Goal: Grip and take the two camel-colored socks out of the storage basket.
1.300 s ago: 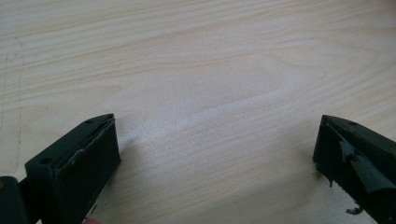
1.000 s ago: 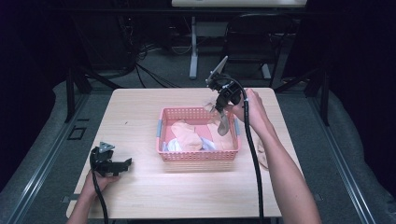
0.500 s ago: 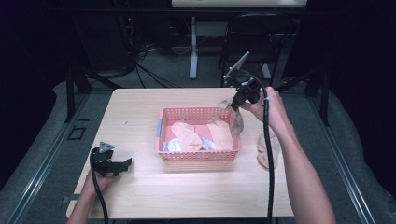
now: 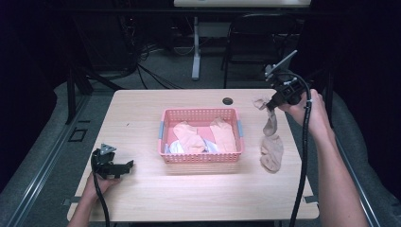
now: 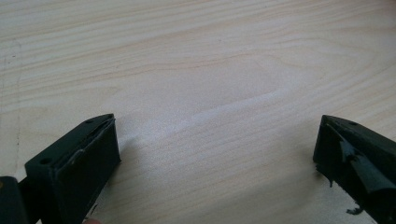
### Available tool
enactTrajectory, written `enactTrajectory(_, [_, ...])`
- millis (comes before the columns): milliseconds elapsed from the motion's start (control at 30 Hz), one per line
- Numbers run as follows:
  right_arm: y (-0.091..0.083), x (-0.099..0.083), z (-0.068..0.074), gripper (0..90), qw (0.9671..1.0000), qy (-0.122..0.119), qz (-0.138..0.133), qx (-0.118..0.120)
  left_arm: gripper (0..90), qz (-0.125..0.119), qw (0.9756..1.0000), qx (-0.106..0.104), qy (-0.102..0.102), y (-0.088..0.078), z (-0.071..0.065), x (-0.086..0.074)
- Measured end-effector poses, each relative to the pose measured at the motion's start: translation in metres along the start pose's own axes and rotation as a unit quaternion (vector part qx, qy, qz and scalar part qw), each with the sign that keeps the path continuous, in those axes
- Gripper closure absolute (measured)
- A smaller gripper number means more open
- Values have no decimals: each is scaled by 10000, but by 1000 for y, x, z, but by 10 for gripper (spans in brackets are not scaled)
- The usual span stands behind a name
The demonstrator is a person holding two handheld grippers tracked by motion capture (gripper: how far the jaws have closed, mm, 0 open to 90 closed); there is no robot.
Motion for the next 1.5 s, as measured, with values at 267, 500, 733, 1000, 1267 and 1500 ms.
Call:
enactTrajectory(267, [10, -21, -19, 876, 9997, 250, 52, -21, 0, -1, 10000, 0, 0, 0, 0, 0])
enactTrajectory(500, [35, -33, -24, 875, 9991, 379, 184, 97, 0, 1, 10000, -1, 1, 0, 0, 0])
enactTrajectory(733, [76, -50, -30, 874, 9970, 634, 304, 309, 0, 0, 10000, -1, 0, 0, 0, 0])
enactTrajectory(1000, [137, -74, -32, 870, 9934, 803, 646, 500, 0, 0, 10000, -1, 0, 0, 0, 0])
enactTrajectory(1267, [174, -90, -26, 801, 9898, 992, 735, 713, 0, 0, 10000, -3, -1, 0, 0, 0])
enactTrajectory(1500, [156, -87, -26, 682, 9920, 889, 540, 714, 0, 0, 10000, -1, 0, 0, 0, 0])
Point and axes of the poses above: each handheld gripper's, and its own axes: y roughly forward along the jaws, x roughly out of its top, z roughly to its left, the point moved 6 cm from there along y, roughly forward along the jaws, and after that the axes turned 7 degrees about -y, right-handed, at the moved point
